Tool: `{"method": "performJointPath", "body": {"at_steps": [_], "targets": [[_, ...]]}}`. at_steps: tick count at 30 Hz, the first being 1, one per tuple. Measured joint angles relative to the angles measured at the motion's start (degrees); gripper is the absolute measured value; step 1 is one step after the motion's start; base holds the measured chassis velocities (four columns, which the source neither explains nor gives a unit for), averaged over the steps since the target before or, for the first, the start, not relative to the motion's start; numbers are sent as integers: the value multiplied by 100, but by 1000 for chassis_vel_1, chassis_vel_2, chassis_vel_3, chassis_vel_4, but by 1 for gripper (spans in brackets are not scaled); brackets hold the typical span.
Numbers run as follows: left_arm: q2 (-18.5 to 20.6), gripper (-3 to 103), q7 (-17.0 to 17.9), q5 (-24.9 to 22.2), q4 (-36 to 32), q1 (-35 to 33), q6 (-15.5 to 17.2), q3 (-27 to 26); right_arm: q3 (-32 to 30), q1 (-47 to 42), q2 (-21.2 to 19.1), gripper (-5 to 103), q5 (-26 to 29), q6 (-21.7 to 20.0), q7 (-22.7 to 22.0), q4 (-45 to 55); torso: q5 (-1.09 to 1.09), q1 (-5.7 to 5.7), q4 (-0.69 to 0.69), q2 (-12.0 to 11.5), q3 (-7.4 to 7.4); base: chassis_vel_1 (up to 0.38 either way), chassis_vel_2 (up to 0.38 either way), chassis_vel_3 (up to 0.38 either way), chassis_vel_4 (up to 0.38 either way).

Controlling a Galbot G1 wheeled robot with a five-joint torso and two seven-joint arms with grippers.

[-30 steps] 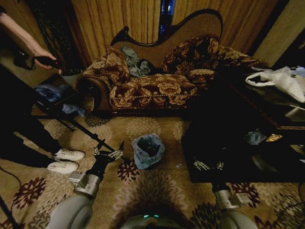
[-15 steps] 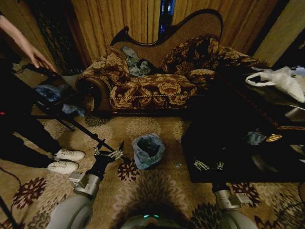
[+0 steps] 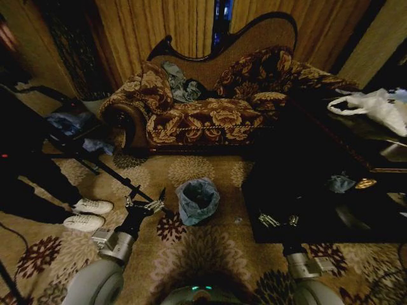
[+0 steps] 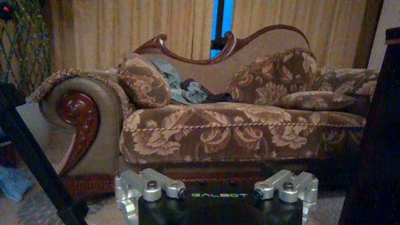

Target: Place a garbage bag over the trash bin.

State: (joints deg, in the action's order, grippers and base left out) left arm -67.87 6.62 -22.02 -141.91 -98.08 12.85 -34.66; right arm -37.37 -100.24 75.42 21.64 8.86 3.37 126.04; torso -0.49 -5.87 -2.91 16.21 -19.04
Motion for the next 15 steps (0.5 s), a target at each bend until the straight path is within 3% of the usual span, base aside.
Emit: {"method": "performJointPath", "body": {"at_steps": [15], "targets": [[0, 100, 0, 0, 1, 0, 0, 0, 0, 0, 0, 100, 0, 0, 0, 0, 0, 0, 0, 0, 0, 0, 0, 0, 0]]}}
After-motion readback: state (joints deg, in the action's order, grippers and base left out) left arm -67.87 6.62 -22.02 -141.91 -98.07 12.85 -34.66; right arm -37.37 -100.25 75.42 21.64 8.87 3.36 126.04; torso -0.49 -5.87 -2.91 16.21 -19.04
